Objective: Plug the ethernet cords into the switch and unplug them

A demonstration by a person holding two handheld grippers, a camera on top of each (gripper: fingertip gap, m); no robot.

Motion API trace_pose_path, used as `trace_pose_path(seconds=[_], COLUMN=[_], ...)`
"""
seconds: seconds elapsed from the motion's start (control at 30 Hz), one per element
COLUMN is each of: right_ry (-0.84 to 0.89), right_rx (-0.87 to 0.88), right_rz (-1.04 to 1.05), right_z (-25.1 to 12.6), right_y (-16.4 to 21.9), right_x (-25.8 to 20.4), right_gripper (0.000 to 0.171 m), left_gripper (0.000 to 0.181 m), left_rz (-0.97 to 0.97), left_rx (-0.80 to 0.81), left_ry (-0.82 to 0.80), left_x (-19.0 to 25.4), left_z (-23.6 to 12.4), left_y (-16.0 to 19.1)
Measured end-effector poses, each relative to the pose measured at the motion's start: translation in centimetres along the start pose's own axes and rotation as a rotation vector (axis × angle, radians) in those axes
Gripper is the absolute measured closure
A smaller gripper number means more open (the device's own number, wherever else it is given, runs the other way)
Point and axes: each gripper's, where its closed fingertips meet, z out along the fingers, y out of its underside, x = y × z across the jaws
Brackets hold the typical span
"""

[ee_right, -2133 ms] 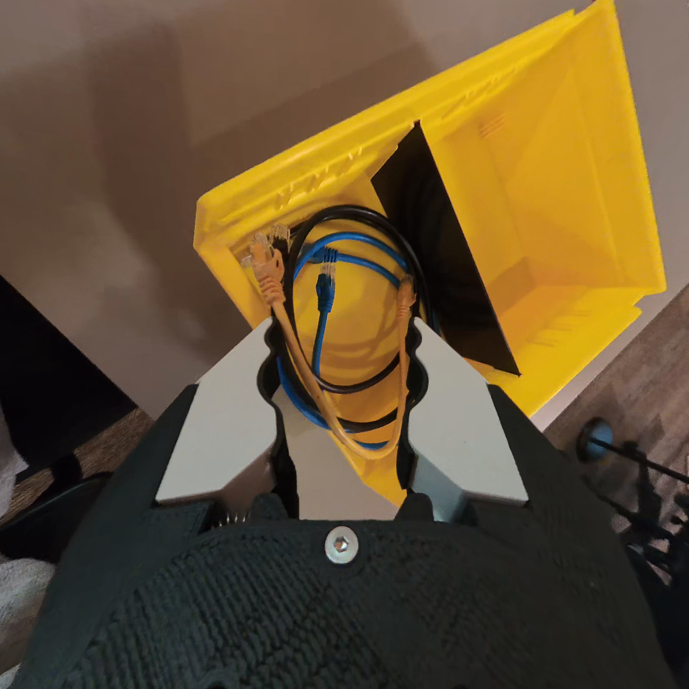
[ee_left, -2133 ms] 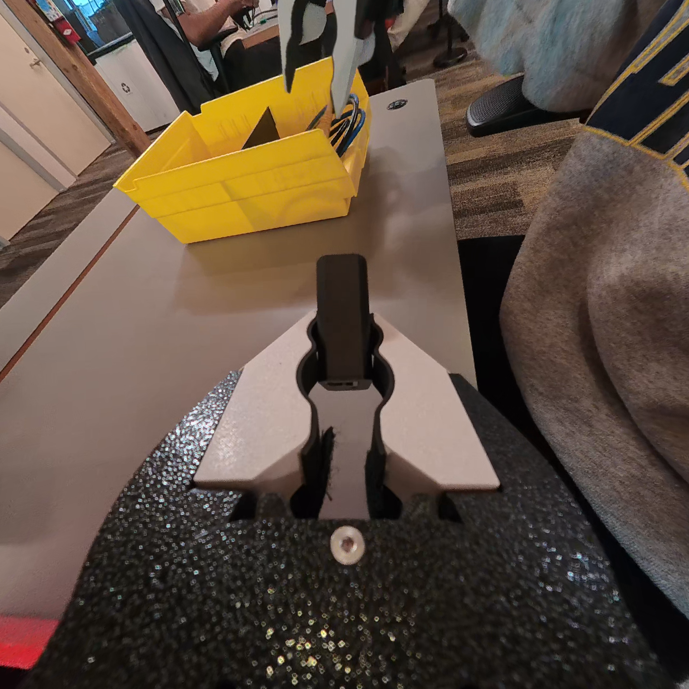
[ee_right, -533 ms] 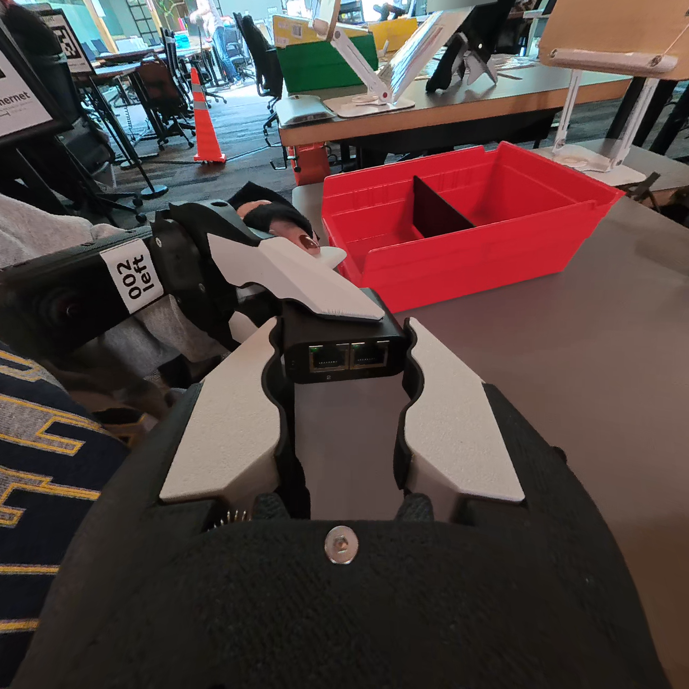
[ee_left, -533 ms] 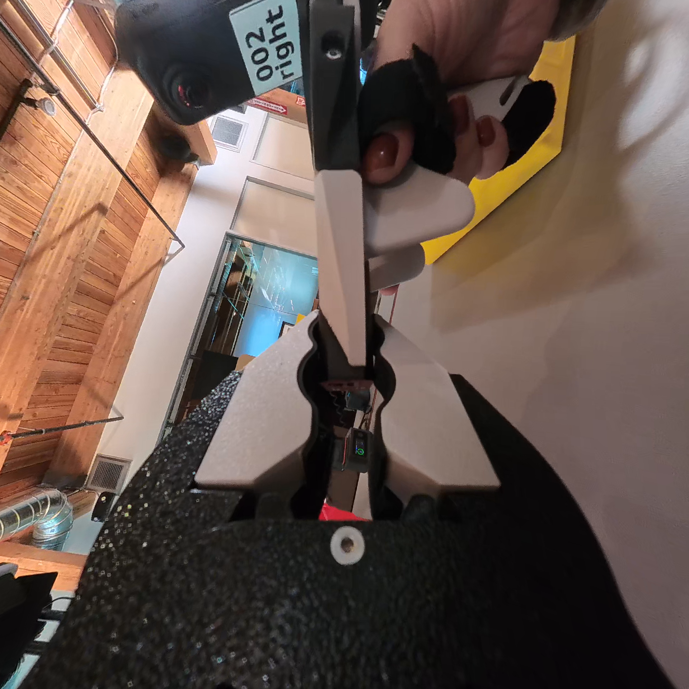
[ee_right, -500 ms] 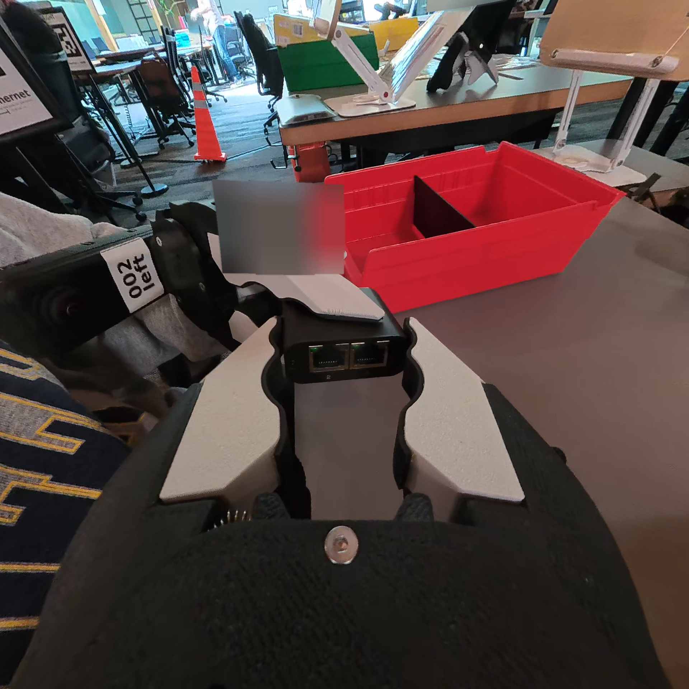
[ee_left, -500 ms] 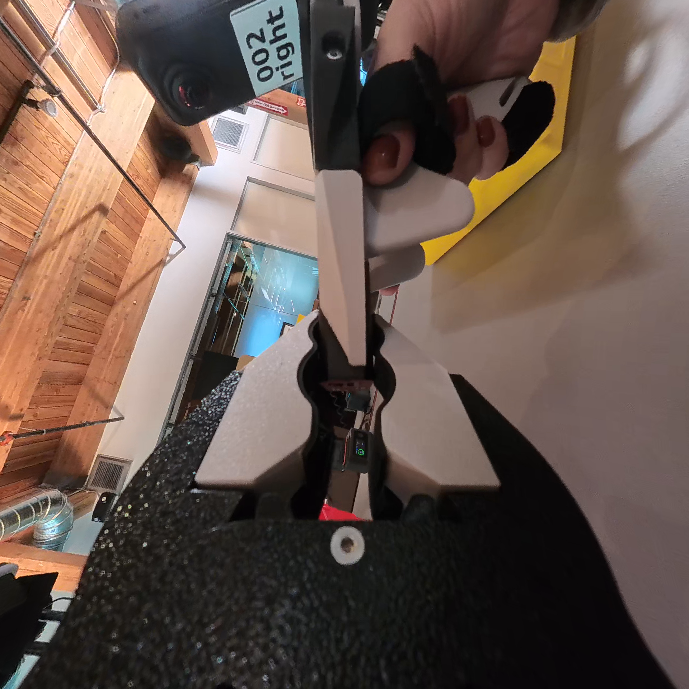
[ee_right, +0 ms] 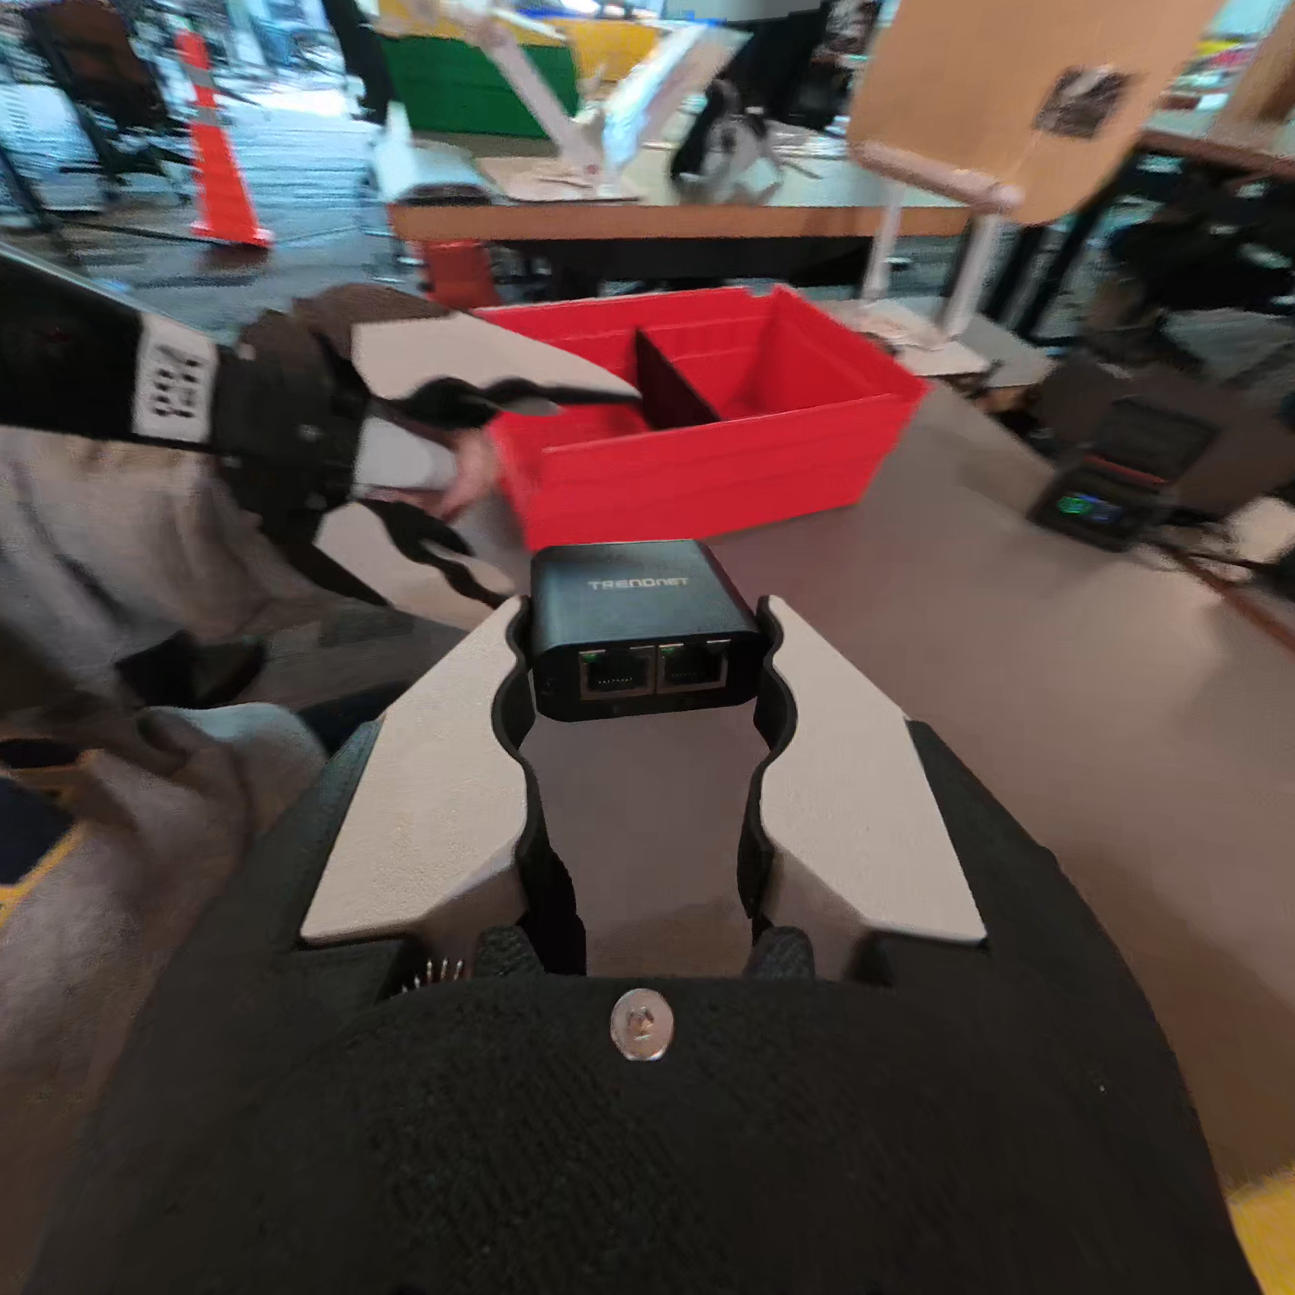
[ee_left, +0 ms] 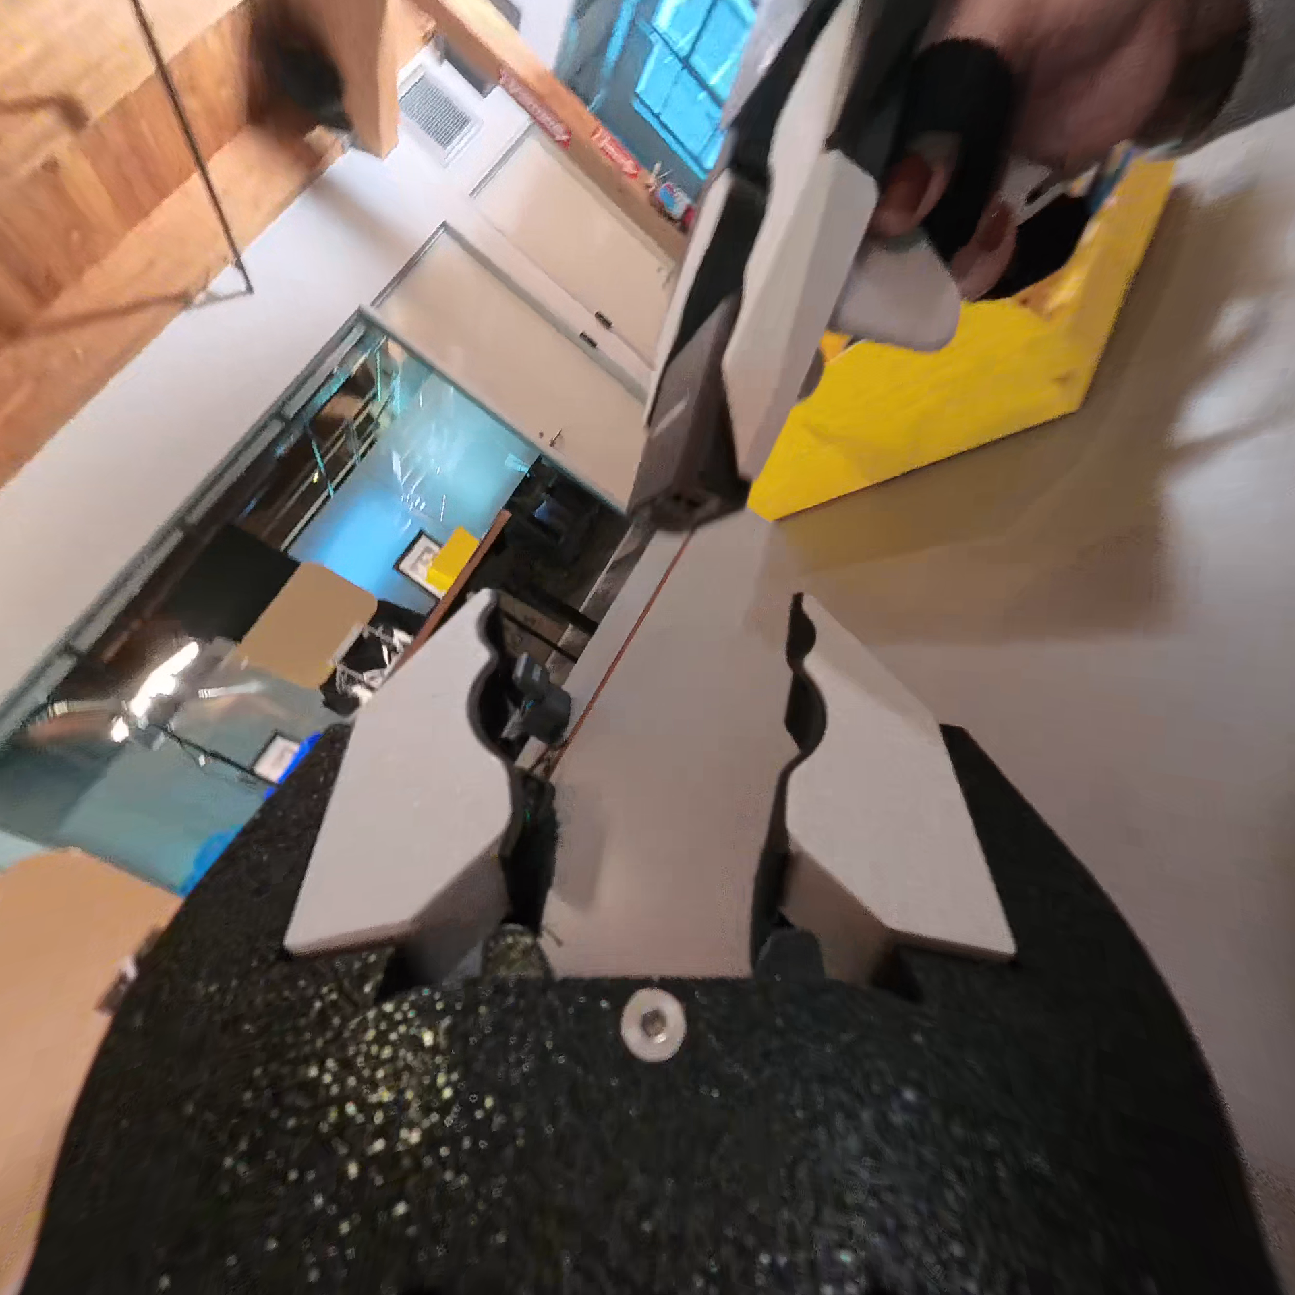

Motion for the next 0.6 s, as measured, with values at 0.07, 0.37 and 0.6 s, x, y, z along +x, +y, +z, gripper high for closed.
trace_pose_path(seconds=[0.07, 0.37, 0.6], right_ry=[0.119, 0.480, 0.208], right_rx=[-0.029, -0.575, -1.001], right_rz=[-0.018, -0.200, -0.118], right_z=[-2.3, -14.8, -14.5], right_y=[0.3, 5.2, 14.2], right_x=[3.9, 21.7, 25.9], right_gripper=[0.110, 0.110, 0.110], left_gripper=[0.096, 0.093, 0.096], left_rz=[-0.075, -0.347, -0.335], left_rx=[-0.023, -0.018, -0.024], left_ry=[-0.035, -0.087, -0.016], left_x=[-1.2, -4.0, -2.4], left_z=[0.2, -0.4, 0.3], left_y=[1.0, 3.2, 3.0])
